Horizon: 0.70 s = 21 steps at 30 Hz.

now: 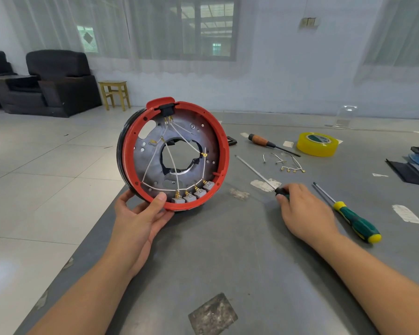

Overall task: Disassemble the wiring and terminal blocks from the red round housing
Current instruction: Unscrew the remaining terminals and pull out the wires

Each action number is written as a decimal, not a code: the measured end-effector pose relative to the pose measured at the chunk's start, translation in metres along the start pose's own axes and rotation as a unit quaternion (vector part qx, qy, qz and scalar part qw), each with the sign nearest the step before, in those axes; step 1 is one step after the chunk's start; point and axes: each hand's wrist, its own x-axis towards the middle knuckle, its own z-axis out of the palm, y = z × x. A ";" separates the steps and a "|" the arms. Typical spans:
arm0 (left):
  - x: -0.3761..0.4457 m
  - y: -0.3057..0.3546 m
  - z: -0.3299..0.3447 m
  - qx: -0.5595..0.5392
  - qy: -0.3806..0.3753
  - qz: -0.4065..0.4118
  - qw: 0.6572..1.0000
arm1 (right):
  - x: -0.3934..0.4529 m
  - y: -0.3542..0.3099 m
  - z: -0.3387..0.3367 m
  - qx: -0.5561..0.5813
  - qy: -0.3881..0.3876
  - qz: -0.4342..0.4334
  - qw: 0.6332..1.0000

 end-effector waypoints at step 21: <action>0.002 0.004 -0.006 -0.035 -0.033 -0.031 0.998 | -0.031 -0.026 -0.027 0.036 0.062 -0.291 0.954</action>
